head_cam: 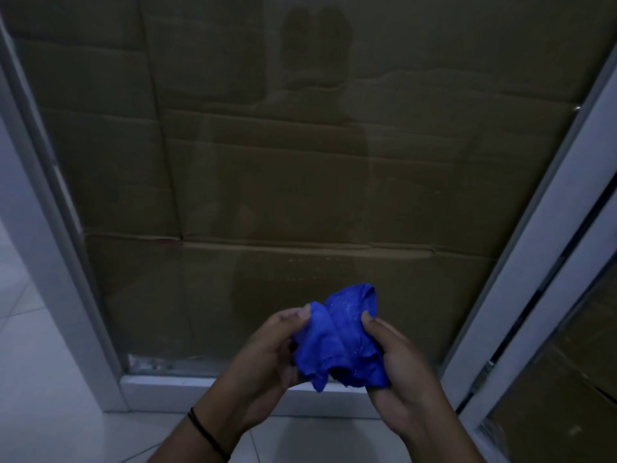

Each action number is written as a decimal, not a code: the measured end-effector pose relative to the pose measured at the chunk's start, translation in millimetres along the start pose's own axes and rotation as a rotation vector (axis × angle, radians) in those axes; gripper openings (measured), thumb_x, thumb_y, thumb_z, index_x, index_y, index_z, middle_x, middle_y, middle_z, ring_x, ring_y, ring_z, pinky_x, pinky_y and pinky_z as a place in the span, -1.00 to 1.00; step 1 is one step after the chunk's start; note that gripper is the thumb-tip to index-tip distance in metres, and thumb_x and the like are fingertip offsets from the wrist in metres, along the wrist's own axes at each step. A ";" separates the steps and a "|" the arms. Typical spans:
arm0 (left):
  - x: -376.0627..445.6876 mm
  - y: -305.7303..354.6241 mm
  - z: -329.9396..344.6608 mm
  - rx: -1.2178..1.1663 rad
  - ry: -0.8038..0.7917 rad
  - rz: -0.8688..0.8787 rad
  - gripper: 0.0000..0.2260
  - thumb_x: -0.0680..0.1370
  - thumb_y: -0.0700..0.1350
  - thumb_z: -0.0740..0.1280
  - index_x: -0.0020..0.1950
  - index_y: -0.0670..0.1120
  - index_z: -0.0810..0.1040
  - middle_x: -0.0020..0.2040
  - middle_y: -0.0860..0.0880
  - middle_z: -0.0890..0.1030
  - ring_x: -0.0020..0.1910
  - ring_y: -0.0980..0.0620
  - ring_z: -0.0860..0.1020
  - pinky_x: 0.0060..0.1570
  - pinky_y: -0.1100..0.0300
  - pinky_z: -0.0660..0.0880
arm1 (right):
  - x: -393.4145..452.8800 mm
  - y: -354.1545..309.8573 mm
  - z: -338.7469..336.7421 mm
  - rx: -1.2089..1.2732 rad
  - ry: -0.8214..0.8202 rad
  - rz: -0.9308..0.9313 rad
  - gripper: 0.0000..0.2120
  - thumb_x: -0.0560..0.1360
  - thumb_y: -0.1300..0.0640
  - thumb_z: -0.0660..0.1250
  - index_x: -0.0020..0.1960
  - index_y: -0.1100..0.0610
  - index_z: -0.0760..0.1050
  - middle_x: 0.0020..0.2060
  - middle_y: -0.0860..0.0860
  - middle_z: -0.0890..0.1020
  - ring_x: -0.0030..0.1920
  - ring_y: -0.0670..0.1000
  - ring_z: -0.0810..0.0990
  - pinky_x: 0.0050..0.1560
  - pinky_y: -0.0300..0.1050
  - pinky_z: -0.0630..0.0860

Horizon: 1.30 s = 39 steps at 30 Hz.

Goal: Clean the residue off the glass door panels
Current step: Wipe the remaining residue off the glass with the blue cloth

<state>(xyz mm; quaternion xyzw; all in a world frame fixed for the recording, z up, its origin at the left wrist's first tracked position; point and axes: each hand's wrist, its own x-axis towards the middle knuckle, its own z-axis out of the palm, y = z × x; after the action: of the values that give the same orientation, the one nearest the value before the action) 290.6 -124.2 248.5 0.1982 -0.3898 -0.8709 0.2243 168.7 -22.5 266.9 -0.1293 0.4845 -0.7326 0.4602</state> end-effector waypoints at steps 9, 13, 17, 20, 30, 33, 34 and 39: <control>11.5 -10.4 -14.1 0.480 0.438 0.130 -0.78 0.49 -0.19 0.40 0.11 -0.05 0.53 0.06 -0.08 0.62 -0.05 0.00 0.58 -0.17 0.13 0.47 | -4.2 -9.3 -4.3 0.126 -0.058 0.052 -0.68 0.55 0.13 0.20 0.19 0.32 0.47 0.06 0.26 0.63 0.07 0.24 0.60 0.01 0.13 0.52; 3.1 -7.9 -2.1 0.442 0.179 0.101 -0.68 0.36 0.18 0.48 0.00 0.03 0.63 0.00 -0.04 0.68 0.00 -0.07 0.65 -0.13 0.05 0.58 | -5.3 -6.2 2.7 0.040 -0.106 0.024 -0.72 0.54 0.16 0.21 0.12 0.34 0.51 0.01 0.29 0.64 -0.02 0.21 0.61 0.02 0.11 0.53; -1.4 -6.2 6.4 0.296 0.015 0.039 -0.60 0.39 -0.04 0.50 0.18 -0.14 0.57 0.05 -0.18 0.67 -0.04 -0.14 0.66 -0.14 0.02 0.59 | -11.3 -2.9 11.5 -0.243 -0.110 -0.028 -0.74 0.56 0.14 0.23 -0.08 0.27 0.63 -0.14 0.27 0.67 -0.20 0.17 0.67 -0.27 -0.08 0.59; -0.8 -5.6 6.2 0.240 0.079 0.045 -0.68 0.44 -0.17 0.38 0.16 -0.24 0.55 0.00 -0.23 0.67 -0.16 -0.09 0.65 -0.25 0.08 0.57 | -7.6 4.6 12.1 -0.865 0.077 -0.315 -0.79 0.51 0.03 0.32 -0.16 0.14 0.63 -0.17 0.10 0.65 -0.15 0.11 0.64 -0.11 0.02 0.58; -4.2 9.6 -5.4 -0.124 -0.069 0.057 -0.71 0.46 -0.28 0.26 0.19 -0.27 0.48 0.06 -0.30 0.61 -0.07 -0.17 0.63 -0.10 -0.01 0.61 | -0.9 17.1 -8.6 -0.394 -0.168 -0.006 -0.64 0.38 0.01 0.39 0.11 0.16 0.55 -0.04 0.10 0.69 -0.01 0.09 0.66 0.01 -0.03 0.56; -3.5 7.4 -7.0 -0.069 -0.050 0.067 -0.71 0.45 -0.28 0.28 0.17 -0.25 0.48 0.08 -0.29 0.62 -0.07 -0.15 0.64 -0.09 0.01 0.60 | 0.0 18.5 -3.6 -0.245 -0.111 -0.022 -0.81 0.47 0.26 0.33 0.07 0.27 0.51 -0.11 0.20 0.69 -0.15 0.13 0.68 -0.18 -0.09 0.61; -2.8 5.7 -7.1 -0.047 -0.040 0.070 -0.71 0.45 -0.27 0.29 0.17 -0.25 0.48 0.08 -0.29 0.62 -0.06 -0.14 0.63 -0.06 0.01 0.60 | 0.0 17.0 -1.4 -0.191 -0.082 -0.046 -0.84 0.47 0.31 0.32 0.05 0.30 0.50 -0.13 0.22 0.68 -0.19 0.12 0.67 -0.23 -0.10 0.61; 0.4 -1.9 -3.3 0.088 0.031 0.095 -0.73 0.38 -0.23 0.40 0.06 -0.22 0.53 -0.01 -0.23 0.65 -0.14 -0.09 0.63 -0.13 0.07 0.60 | 0.3 20.6 7.7 -0.277 0.059 -0.200 -0.92 0.47 0.31 0.32 -0.09 0.21 0.58 -0.17 0.18 0.69 -0.22 0.10 0.65 -0.18 -0.04 0.55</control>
<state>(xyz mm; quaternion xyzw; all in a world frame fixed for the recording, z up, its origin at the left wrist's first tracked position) 291.5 -125.3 244.9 0.2029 -0.4332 -0.8380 0.2624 184.8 -29.5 253.7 -0.2175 0.5789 -0.7043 0.3486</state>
